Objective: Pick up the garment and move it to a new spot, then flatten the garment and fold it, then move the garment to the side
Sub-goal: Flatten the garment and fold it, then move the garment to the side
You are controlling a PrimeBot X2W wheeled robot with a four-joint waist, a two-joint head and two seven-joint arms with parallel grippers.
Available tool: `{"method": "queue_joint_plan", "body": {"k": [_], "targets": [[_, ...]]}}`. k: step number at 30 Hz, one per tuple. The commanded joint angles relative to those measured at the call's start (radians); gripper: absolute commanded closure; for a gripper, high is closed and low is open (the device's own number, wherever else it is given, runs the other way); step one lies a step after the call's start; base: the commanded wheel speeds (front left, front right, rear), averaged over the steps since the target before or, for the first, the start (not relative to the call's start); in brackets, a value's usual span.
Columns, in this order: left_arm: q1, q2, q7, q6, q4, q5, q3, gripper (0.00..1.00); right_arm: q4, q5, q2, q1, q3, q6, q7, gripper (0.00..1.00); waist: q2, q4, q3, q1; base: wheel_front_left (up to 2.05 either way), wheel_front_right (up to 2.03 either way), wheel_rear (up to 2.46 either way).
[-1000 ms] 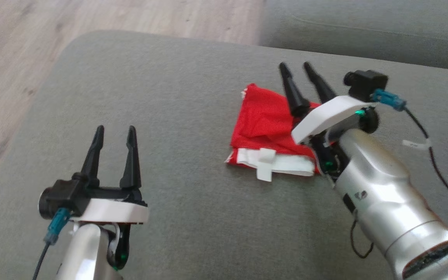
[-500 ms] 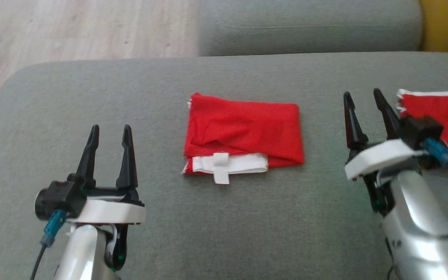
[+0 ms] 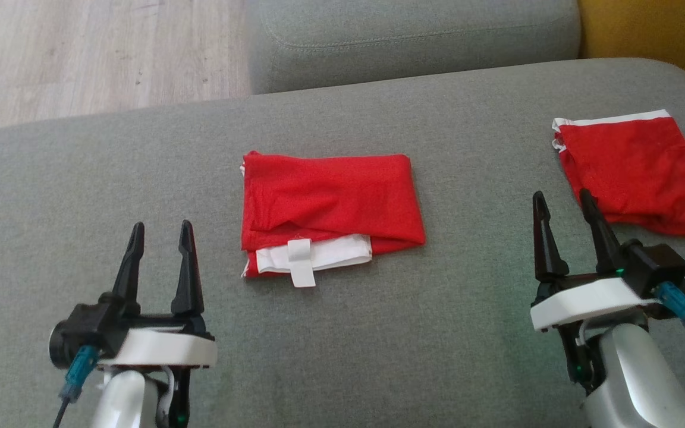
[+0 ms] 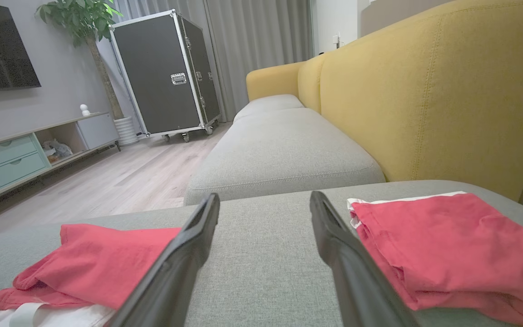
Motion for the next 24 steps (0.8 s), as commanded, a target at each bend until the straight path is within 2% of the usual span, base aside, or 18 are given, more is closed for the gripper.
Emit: {"method": "queue_joint_plan", "body": {"k": [1,11,17,24], "targets": [[-0.028,0.006,-0.01,0.006,-0.034,-0.001,0.034,0.0,-0.041,0.002,0.007,-0.03,0.026,-0.001,-0.011,0.0,-0.0001,-0.002,0.001,0.0001,0.0,0.0,0.0],[-0.048,0.006,-0.01,0.004,-0.042,-0.004,0.025,0.0,-0.041,-0.017,0.007,-0.046,0.019,-0.001,-0.011,0.0,-0.0001,0.026,0.031,0.0001,0.0,0.0,0.0],[-0.079,0.006,-0.01,-0.001,-0.035,-0.001,-0.002,0.0,0.061,-0.001,0.007,-0.122,0.01,-0.001,0.037,0.0,-0.0001,0.074,0.078,0.0001,0.0,0.0,0.0],[-0.113,0.006,-0.01,-0.006,-0.007,-0.001,-0.037,0.0,0.23,0.082,0.007,-0.233,0.049,-0.001,0.098,0.0,-0.0001,0.143,0.127,0.0001,0.0,0.0,0.0]]}}
